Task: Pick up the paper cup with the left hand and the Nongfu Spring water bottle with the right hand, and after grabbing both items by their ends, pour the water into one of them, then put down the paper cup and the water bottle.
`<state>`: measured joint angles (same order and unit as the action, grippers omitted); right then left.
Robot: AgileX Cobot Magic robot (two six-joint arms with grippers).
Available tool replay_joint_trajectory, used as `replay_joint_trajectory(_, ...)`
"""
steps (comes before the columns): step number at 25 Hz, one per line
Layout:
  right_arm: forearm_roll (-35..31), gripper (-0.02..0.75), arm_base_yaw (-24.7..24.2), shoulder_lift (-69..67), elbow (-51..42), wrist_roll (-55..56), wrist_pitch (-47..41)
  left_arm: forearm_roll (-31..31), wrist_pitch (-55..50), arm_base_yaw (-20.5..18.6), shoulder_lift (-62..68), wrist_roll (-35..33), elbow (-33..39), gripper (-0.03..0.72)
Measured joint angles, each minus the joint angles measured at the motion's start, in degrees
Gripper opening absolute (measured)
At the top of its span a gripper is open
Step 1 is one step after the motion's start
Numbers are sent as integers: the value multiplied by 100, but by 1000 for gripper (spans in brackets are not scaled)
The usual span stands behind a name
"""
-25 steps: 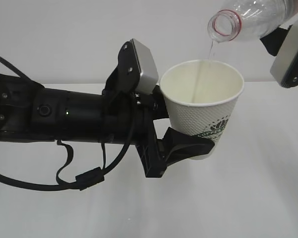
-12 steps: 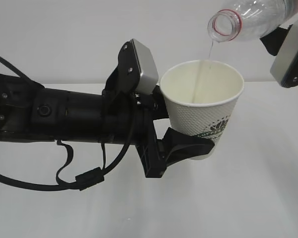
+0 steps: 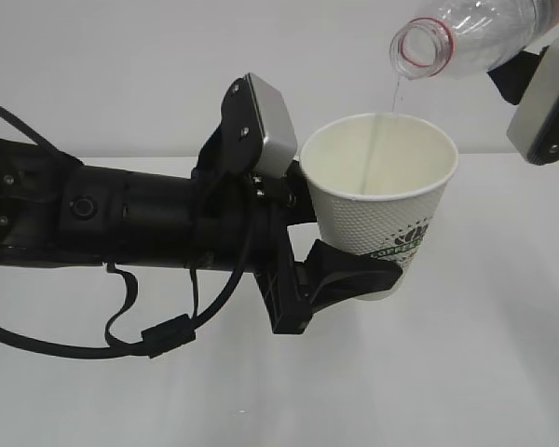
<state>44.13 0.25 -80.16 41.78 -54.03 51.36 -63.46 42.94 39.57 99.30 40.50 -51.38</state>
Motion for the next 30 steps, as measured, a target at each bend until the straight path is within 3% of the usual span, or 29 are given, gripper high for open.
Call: replay_joint_trajectory(30,0,503,0,0,0,-111,13,-10,-10,0,0,0,0,544)
